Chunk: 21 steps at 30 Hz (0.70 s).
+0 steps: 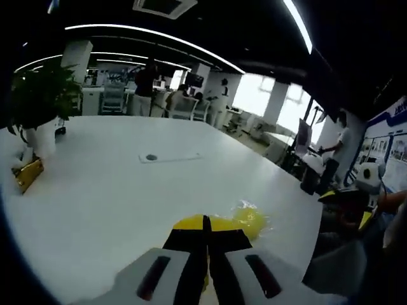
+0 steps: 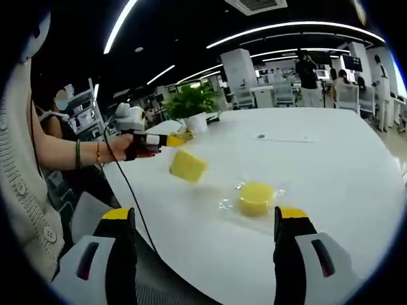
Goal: Compare the silicone blocks by pressing each to a similar depth, holding the contact briefly, and releasing to observe deformation and rebound differences across the visible hardness samples.
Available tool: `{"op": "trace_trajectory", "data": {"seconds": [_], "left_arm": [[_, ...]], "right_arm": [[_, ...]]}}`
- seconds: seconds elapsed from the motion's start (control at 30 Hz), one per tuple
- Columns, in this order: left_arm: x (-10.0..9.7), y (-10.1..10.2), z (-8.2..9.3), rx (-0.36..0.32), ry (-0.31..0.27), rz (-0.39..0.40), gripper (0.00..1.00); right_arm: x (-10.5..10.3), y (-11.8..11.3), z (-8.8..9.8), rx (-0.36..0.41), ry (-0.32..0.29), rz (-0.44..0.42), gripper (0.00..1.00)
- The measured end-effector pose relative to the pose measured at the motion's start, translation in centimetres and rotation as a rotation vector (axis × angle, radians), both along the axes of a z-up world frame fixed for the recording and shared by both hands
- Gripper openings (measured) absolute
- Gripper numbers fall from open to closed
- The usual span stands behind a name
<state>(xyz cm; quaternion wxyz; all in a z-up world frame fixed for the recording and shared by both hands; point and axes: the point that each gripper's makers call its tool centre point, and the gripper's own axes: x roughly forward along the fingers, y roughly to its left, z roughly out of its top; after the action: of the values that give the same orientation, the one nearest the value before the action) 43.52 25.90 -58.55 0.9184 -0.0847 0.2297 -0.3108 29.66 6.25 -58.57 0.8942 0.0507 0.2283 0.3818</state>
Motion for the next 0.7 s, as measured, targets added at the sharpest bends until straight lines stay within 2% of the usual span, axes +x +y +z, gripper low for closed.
{"op": "trace_trajectory", "data": {"seconds": [0.3, 0.5, 0.7], "left_arm": [[-0.5, -0.2, 3.5, 0.018, -0.053, -0.026, 0.00], [-1.3, -1.4, 5.8, 0.025, -0.088, -0.094, 0.00], [-1.4, -2.6, 8.7, 0.001, -0.116, -0.159, 0.00]], "right_arm": [[0.5, -0.2, 2.0, -0.001, -0.074, 0.024, 0.84], [1.2, -0.3, 3.2, -0.003, -0.114, 0.050, 0.83], [2.7, -0.1, 5.5, 0.000, -0.178, 0.109, 0.83]]}}
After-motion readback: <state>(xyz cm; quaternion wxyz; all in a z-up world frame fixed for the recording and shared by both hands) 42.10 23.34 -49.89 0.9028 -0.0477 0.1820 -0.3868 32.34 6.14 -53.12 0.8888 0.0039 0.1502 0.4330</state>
